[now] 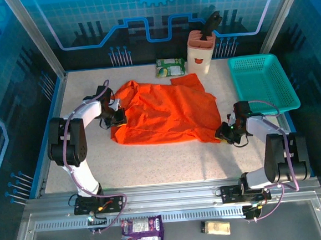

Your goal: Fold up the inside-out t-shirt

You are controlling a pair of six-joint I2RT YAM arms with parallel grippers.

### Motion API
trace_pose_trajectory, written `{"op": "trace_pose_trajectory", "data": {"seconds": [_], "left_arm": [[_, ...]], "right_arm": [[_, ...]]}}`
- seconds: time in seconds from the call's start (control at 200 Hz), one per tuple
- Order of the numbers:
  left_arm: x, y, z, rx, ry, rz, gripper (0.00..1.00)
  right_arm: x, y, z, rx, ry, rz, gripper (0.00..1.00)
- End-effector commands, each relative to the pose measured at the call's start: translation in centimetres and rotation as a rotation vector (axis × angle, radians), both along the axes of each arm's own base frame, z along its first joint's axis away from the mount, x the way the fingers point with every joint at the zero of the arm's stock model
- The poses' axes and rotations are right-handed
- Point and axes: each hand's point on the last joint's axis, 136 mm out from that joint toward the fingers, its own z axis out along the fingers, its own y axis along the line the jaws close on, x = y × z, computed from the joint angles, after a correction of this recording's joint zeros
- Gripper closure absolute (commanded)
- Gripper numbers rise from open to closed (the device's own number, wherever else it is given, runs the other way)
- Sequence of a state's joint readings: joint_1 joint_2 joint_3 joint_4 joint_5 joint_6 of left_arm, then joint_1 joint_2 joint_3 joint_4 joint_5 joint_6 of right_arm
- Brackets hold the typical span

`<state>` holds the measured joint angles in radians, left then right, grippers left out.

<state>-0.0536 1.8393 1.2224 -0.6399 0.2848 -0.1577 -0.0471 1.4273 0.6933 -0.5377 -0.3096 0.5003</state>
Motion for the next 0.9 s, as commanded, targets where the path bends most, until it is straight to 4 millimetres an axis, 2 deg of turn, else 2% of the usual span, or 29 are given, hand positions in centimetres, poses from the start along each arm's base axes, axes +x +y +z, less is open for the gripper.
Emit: {"op": "trace_pose_trajectory", "data": {"seconds": [0.0, 0.14, 0.205, 0.285, 0.405, 0.415, 0.545, 0.615, 0.7, 0.79, 0.836, 0.896], "left_arm": [[0.1, -0.2, 0.3, 0.005, 0.011, -0.002, 0.98], [0.3, -0.1, 1.3, 0.003, -0.013, 0.007, 1.00], [0.5, 0.2, 2.6, -0.001, -0.033, 0.040, 1.00], [1.3, 0.0, 5.7, -0.076, -0.103, 0.081, 1.00], [2.3, 0.5, 12.0, -0.212, -0.244, 0.148, 1.00], [2.3, 0.6, 12.5, -0.219, -0.257, 0.156, 1.00], [2.7, 1.7, 19.6, -0.348, -0.419, 0.208, 1.00], [2.7, 1.5, 23.2, -0.422, -0.494, 0.207, 1.00], [2.5, 1.0, 26.9, -0.500, -0.564, 0.191, 1.00], [2.2, 0.6, 29.9, -0.562, -0.616, 0.183, 1.00], [1.9, 0.5, 31.4, -0.590, -0.639, 0.183, 1.00], [1.7, 0.8, 33.8, -0.634, -0.674, 0.194, 1.00]], "right_arm": [[0.2, 0.4, -0.1, 0.050, 0.001, -0.016, 0.74], [0.7, 0.5, 1.5, 0.068, -0.051, -0.033, 1.00], [1.4, 0.3, 3.5, 0.061, -0.108, -0.045, 1.00], [2.5, -0.1, 6.9, 0.048, -0.207, -0.053, 1.00], [3.8, -1.4, 13.2, 0.019, -0.375, -0.088, 1.00], [4.2, -1.6, 14.3, 0.016, -0.402, -0.092, 1.00], [5.1, -4.1, 22.9, 0.061, -0.595, -0.175, 1.00], [5.2, -5.8, 27.9, 0.045, -0.705, -0.220, 1.00], [4.9, -7.9, 34.0, -0.006, -0.841, -0.271, 1.00], [4.0, -9.6, 40.3, -0.063, -0.981, -0.325, 1.00], [3.7, -10.1, 42.7, -0.086, -1.038, -0.341, 1.00], [3.5, -10.2, 44.9, -0.095, -1.091, -0.351, 1.00]]}}
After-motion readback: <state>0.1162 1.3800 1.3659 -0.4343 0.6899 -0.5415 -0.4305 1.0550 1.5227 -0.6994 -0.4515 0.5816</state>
